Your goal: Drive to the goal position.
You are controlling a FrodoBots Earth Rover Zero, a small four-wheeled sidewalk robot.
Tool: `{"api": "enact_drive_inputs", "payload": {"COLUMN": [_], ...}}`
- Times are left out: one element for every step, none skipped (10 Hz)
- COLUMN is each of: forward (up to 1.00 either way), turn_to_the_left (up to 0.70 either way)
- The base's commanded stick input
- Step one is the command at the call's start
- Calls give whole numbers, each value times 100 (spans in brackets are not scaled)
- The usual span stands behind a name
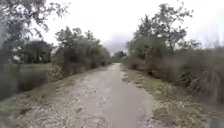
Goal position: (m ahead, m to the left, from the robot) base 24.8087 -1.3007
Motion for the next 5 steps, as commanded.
{"api": "enact_drive_inputs", "payload": {"forward": [68,68,68,68,68], "turn_to_the_left": [0,0,0,0,0]}}
